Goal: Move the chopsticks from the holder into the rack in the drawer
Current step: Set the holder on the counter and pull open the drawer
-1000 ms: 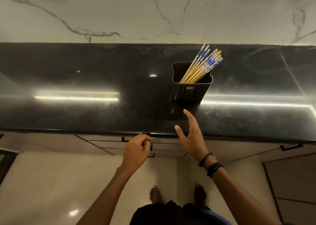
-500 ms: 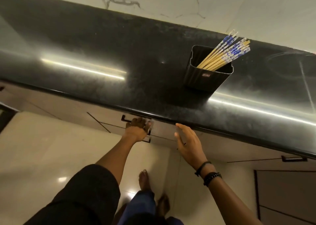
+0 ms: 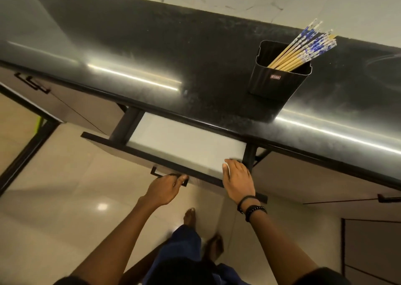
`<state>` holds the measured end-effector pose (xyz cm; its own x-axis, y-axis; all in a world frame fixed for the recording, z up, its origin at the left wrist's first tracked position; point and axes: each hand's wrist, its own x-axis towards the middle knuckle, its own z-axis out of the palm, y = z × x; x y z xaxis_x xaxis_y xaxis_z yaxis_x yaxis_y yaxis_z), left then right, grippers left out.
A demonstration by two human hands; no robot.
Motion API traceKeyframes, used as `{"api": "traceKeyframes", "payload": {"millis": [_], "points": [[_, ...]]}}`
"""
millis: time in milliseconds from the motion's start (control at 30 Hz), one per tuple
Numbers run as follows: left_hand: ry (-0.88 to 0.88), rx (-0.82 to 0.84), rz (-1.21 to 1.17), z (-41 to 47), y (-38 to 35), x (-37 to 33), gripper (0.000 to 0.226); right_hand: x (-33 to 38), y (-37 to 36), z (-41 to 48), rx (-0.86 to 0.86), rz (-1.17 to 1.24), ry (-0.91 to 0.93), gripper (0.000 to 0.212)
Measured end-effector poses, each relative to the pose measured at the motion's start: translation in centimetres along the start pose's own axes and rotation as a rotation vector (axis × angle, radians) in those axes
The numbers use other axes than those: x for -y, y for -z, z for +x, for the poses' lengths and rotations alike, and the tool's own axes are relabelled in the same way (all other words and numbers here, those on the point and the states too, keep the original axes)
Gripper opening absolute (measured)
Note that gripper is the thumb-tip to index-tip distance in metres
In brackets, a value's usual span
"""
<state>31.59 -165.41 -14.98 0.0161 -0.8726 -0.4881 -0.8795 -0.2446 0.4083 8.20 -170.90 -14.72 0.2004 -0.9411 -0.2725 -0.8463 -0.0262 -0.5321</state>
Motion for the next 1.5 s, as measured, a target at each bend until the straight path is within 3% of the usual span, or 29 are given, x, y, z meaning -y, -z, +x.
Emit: {"api": "traceKeyframes", "payload": {"millis": [100, 233, 300, 433, 567, 700, 867, 1000, 1200, 1333, 1500], "points": [[-0.093, 0.019, -0.183, -0.5, 2.3, -0.5, 0.067, 0.1, -0.9, -0.8, 0.019, -0.018, -0.006, 0.041], [-0.22, -0.296, -0.133, 3.6, 4.5, -0.9, 0.066, -0.1, -1.6, -1.2, -0.02, 0.0, -0.027, 0.041], [-0.267, -0.378, -0.066, 6.7, 4.8, 0.0, 0.063, -0.2, -1.8, 0.1, -0.057, 0.032, -0.049, 0.043], [-0.327, -0.344, 0.008, 12.2, 4.6, 2.3, 0.059, 0.5, -2.8, 3.8, -0.053, -0.069, 0.01, 0.047], [-0.357, -0.341, 0.034, 14.9, 4.4, 3.2, 0.046, 1.3, -3.9, 6.3, 0.055, -0.159, 0.101, 0.053], [-0.39, -0.228, 0.157, 15.6, 3.9, 3.8, 0.033, 1.6, -3.9, 7.6, 0.153, -0.294, 0.161, 0.06], [-0.379, -0.144, 0.276, 15.9, 3.2, 4.2, 0.041, 1.7, -4.2, 7.2, 0.191, -0.409, 0.219, 0.066], [-0.41, -0.094, 0.295, 13.6, 3.0, 3.5, 0.043, 2.3, -4.1, 5.0, 0.239, -0.367, 0.174, 0.071], [-0.446, -0.085, 0.262, 9.1, 1.3, 4.7, 0.048, 3.1, -5.7, -0.6, 0.149, -0.26, 0.125, 0.075], [-0.511, -0.19, 0.194, 7.2, 1.2, 6.0, 0.049, 3.4, -6.3, -2.7, 0.073, -0.229, 0.122, 0.075], [-0.424, -0.324, 0.197, 7.1, 2.3, 7.4, 0.06, 3.7, -5.7, -2.3, -0.02, -0.137, 0.065, 0.069]]}}
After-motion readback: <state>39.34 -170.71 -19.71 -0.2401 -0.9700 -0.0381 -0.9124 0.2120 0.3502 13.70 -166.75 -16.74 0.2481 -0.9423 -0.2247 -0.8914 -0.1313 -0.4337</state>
